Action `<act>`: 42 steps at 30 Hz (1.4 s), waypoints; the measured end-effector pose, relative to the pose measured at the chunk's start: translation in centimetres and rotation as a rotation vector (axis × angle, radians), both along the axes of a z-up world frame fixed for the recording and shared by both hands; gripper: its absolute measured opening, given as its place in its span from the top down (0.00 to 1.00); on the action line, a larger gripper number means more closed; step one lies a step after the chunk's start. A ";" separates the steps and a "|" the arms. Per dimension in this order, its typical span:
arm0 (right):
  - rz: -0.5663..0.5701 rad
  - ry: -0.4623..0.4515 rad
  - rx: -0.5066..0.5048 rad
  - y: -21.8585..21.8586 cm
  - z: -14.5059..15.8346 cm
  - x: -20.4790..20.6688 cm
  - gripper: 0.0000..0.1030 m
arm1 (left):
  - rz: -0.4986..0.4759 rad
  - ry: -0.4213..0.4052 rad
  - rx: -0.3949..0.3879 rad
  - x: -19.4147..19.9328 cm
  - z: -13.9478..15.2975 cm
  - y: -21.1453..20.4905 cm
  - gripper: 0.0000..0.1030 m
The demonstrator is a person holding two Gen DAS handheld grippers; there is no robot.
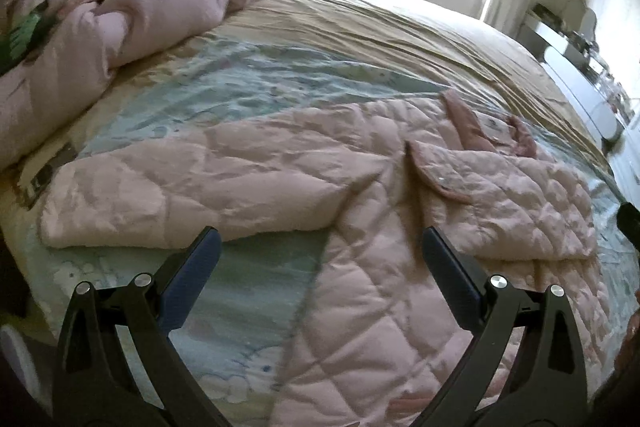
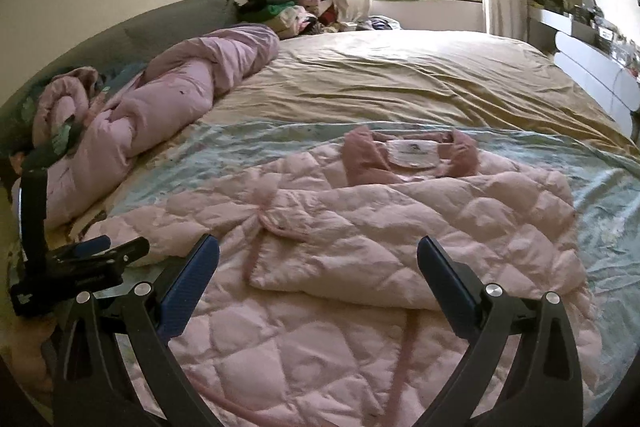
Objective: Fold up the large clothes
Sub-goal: 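Move the left tool toward the other coat sleeve, then close the left tool on the other sleeve's cuff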
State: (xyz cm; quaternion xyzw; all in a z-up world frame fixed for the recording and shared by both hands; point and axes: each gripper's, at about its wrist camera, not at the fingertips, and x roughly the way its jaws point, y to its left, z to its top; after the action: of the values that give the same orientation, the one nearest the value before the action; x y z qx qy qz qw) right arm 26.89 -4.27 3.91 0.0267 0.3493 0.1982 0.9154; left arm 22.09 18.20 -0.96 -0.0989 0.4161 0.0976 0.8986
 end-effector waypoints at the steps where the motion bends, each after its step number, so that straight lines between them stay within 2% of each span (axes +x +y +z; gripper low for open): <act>1: 0.007 0.000 0.002 0.5 0.1 0.0 0.04 | 0.010 0.000 0.007 -0.1 -0.1 0.4 0.09; 22: 0.166 0.010 -0.044 10.2 -0.6 0.1 0.04 | 0.192 0.032 -0.020 -3.0 -3.5 8.9 0.09; 31: 0.209 0.067 -0.075 13.5 -3.6 -0.1 0.04 | 0.290 0.053 -0.102 -4.3 -5.8 13.5 0.09; 42: 0.206 0.109 -0.084 14.1 -6.0 -0.5 0.04 | 0.433 0.032 -0.244 -5.7 -9.2 19.1 0.09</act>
State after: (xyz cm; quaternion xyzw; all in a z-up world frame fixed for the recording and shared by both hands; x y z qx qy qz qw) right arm 26.42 9.83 -2.07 -0.0369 0.4075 0.2746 0.8702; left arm 16.39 37.31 -10.19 -0.2920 0.4082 0.2384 0.8314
